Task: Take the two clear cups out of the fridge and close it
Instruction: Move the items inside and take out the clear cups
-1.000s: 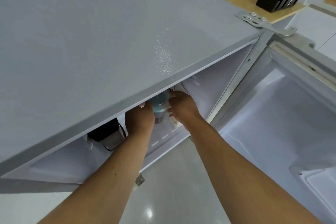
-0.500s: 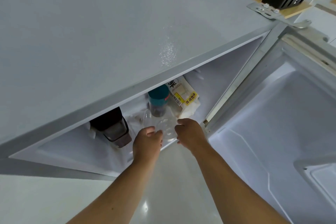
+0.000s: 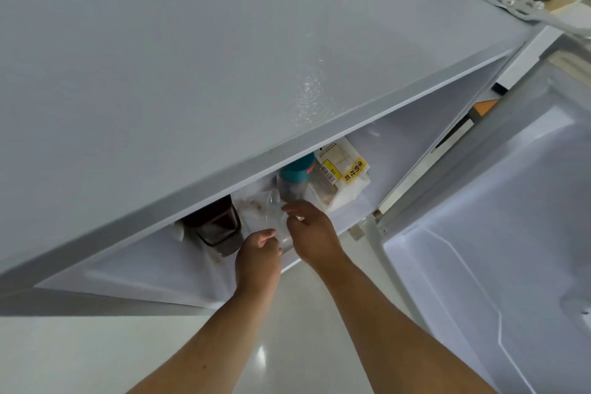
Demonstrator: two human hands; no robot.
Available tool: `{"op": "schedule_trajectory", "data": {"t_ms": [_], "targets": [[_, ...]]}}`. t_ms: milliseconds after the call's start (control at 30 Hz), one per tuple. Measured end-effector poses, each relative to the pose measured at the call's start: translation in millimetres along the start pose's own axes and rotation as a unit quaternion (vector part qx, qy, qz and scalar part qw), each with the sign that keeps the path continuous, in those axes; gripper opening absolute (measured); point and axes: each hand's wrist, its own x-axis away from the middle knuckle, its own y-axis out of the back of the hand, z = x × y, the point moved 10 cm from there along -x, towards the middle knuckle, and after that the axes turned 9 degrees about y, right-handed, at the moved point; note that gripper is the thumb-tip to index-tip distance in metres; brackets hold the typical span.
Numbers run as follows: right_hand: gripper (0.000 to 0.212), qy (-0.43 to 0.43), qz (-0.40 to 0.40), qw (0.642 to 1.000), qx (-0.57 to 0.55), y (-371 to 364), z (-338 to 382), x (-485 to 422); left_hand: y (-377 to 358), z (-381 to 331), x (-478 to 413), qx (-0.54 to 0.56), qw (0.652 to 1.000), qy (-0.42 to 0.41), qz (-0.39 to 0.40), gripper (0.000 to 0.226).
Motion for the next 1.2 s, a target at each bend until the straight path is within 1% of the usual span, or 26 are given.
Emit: {"op": "schedule_trajectory", "data": {"t_ms": [67, 100, 167, 200, 267, 367, 400, 433, 500, 533, 567, 633, 667, 700, 800, 900, 967, 1033, 1133, 1200], "targets": [[0.038, 0.003, 0.064, 0.998, -0.006, -22.7, 15.7, -9.4, 4.6, 0.3, -4.7, 0.041, 0.999, 0.006, -0.004, 0.019], [0.039, -0.004, 0.085, 0.996, -0.019, -31.5, 18.5, -12.7, 7.0, -3.0, -5.1, 0.035, 0.999, -0.002, -0.012, 0.020], [0.035, -0.035, 0.105, 0.991, -0.071, -43.3, 19.8, -14.4, 9.0, -7.2, -4.2, 0.023, 1.000, -0.009, -0.017, 0.019], [0.032, -0.050, 0.100, 0.989, -0.095, -45.2, 19.6, -13.8, 8.3, -7.7, -3.3, 0.038, 0.999, -0.007, -0.013, 0.016], [0.028, -0.050, 0.074, 0.989, -0.120, -39.1, 20.9, -13.4, 4.7, -5.9, -4.8, 0.080, 0.997, 0.009, 0.003, 0.013], [0.032, -0.010, -0.004, 0.992, -0.129, -9.2, 19.7, -12.3, -10.7, -6.0, 0.4, 0.122, 0.990, 0.050, 0.057, 0.030], [0.035, -0.012, -0.035, 0.988, -0.150, 4.0, 15.0, -8.1, -15.5, -7.1, 4.2, 0.115, 0.990, 0.051, 0.069, 0.036], [0.036, -0.020, -0.057, 0.981, -0.182, 15.6, 8.7, -3.2, -17.9, -8.4, 6.8, 0.101, 0.992, 0.041, 0.070, 0.045], [0.035, -0.047, -0.077, 0.966, -0.241, 24.4, -6.5, 2.0, -15.6, -11.7, 5.5, 0.085, 0.995, 0.000, 0.059, 0.065], [0.033, -0.065, -0.083, 0.961, -0.256, 28.1, -14.7, 5.2, -14.9, -15.6, 7.2, 0.079, 0.995, -0.029, 0.049, 0.072], [0.031, -0.085, -0.087, 0.958, -0.261, 30.8, -22.8, 8.5, -13.9, -22.8, 9.7, 0.064, 0.995, -0.069, 0.038, 0.073], [0.028, -0.124, -0.091, 0.959, -0.239, 34.2, -38.2, 14.0, -13.8, -37.0, 14.8, -0.001, 0.990, -0.140, 0.012, 0.062], [0.029, -0.137, -0.091, 0.963, -0.214, 36.2, -44.9, 16.2, -16.0, -42.7, 17.4, -0.036, 0.986, -0.162, 0.008, 0.059], [0.030, -0.142, -0.092, 0.968, -0.187, 38.1, -49.1, 17.7, -18.8, -47.7, 19.7, -0.062, 0.982, -0.178, 0.009, 0.059], [0.034, -0.143, -0.090, 0.977, -0.128, 39.4, -53.6, 18.1, -27.1, -60.6, 23.8, -0.158, 0.960, -0.230, -0.005, 0.071], [0.036, -0.114, -0.069, 0.987, -0.090, 35.8, -49.3, 14.0, -37.0, -71.8, 30.1, -0.235, 0.930, -0.281, -0.030, 0.068], [0.040, -0.111, -0.071, 0.989, -0.062, 37.5, -50.0, 12.2, -42.9, -75.2, 32.0, -0.258, 0.919, -0.297, -0.031, 0.068], [0.040, -0.116, -0.082, 0.987, -0.069, 39.2, -53.7, 11.1, -47.8, -75.6, 31.0, -0.276, 0.914, -0.298, -0.023, 0.070], [0.043, -0.127, -0.081, 0.983, -0.102, 37.8, -58.4, 10.3, -51.6, -75.8, 28.0, -0.282, 0.914, -0.291, -0.015, 0.071], [0.047, -0.129, -0.080, 0.984, -0.097, 39.1, -58.9, 12.0, -51.3, -75.7, 27.5, -0.273, 0.917, -0.289, -0.011, 0.070]]}}
